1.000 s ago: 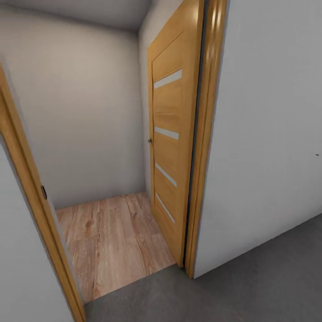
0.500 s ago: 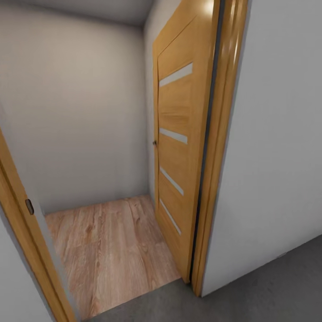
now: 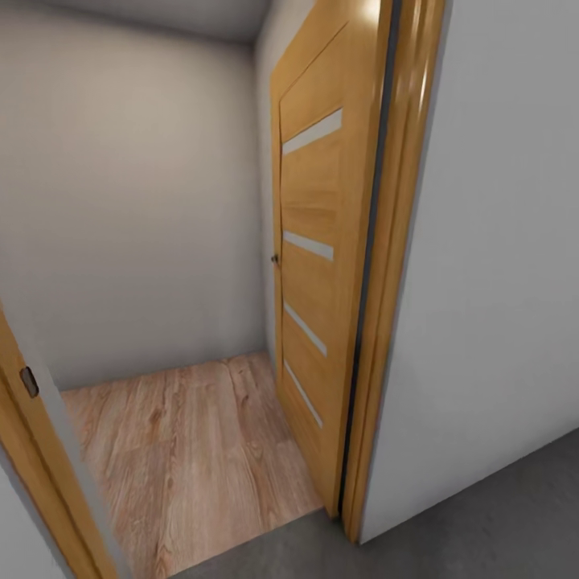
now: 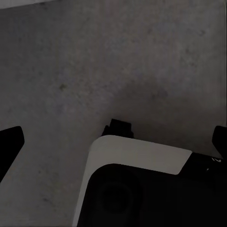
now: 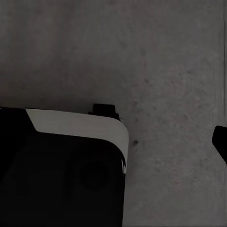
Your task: Move the two storage containers from the living room to the garage. In the garage, place one container on the floor and stack the other container on top of it (either order is fine).
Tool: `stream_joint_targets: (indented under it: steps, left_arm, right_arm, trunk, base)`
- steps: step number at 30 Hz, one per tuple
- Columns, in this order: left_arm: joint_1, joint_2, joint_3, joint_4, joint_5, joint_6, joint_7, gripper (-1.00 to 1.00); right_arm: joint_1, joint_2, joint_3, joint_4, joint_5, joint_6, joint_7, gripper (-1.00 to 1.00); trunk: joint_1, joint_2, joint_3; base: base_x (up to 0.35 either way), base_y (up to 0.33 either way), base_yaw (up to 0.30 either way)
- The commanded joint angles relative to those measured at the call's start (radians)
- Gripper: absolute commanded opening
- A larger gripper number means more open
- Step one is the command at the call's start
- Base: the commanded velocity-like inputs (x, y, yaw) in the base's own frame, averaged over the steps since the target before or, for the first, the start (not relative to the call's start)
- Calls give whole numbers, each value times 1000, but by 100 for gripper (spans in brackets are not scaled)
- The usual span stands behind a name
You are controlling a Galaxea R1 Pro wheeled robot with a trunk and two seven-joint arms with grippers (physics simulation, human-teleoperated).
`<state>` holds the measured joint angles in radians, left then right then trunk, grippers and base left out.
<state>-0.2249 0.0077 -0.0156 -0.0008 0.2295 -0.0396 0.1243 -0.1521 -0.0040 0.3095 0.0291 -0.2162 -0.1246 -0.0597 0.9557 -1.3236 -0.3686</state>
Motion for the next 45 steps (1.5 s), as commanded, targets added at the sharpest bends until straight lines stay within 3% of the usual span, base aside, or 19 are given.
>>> stream_joint_targets:
  steps: [1, 11, 33, 45]
  left_arm:
    - [-1, 0, -2, 1, 7, -3, 2, 100]
    - [-1, 0, -1, 1, 7, -3, 1, 100]
    - [-1, 0, -1, 1, 8, -3, 2, 100]
    - [-1, 0, -1, 1, 8, -3, 1, 100]
  right_arm:
    - [-1, 1, 8, 3, -9, -6, 0, 100]
    - [-1, 0, 8, 3, -8, -7, 0, 100]
    - [-1, -1, 10, 3, -8, -8, 0, 100]
    - [-1, -1, 10, 3, -7, -9, 0, 100]
  trunk:
    - [0, -1, -1]
    - [0, -1, -1]
    - [0, -1, -1]
    - [0, -1, -1]
  base:
    - [240, -170, 0]
    - [244, -173, 44]
    - [244, -169, 264]
    - [39, -24, 273]
